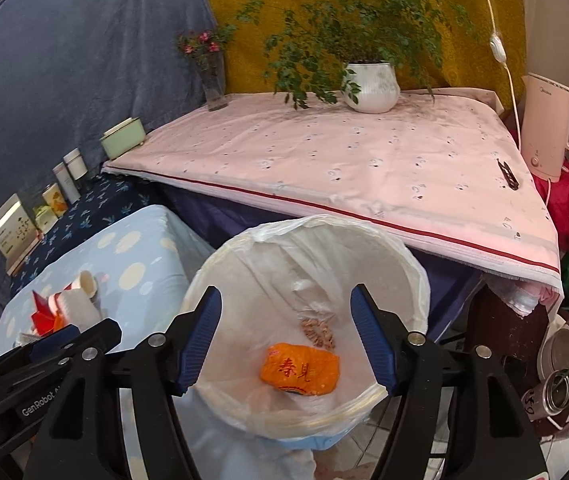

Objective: Collect trash
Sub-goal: 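Carry both items to the bin and open both grippers to drop them, then grasp the second orange bag with the right gripper while the left grasps the red scrunchie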

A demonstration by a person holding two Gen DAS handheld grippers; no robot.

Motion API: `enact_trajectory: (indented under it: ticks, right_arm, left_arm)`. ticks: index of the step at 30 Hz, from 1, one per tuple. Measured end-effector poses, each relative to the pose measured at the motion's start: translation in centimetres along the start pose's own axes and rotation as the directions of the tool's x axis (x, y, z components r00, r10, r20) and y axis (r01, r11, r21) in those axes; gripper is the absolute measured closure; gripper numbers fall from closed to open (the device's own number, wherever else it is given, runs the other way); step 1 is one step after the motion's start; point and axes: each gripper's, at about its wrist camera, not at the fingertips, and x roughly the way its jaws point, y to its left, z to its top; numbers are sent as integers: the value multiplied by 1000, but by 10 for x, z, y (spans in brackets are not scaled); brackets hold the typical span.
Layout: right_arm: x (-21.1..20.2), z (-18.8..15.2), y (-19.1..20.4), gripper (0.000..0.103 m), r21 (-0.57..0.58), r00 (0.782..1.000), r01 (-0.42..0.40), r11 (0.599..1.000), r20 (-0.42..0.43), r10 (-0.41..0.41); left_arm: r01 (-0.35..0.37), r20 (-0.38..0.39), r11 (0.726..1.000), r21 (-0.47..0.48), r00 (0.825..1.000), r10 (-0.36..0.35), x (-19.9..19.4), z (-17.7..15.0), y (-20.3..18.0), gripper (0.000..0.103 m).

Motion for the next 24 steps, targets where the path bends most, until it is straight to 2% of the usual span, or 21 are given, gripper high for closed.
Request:
enact_trajectory:
  ticks: [4, 10, 24]
  right_arm:
    - [-12, -5, 20, 36, -30, 999, -33, 999, 3, 33]
    - [-25, -18, 54, 34, -86, 996, -86, 993, -11, 85]
    - [-41, -45, 127, 34, -187, 979, -201, 962, -62, 193]
  left_arm:
    - [-35, 21, 998, -44, 999, 36, -19, -8, 21, 33]
    - [-108, 39, 989, -99, 993, 112, -45, -23, 59, 32]
    - [-233, 19, 928, -290, 968, 249, -85, -61, 158, 29]
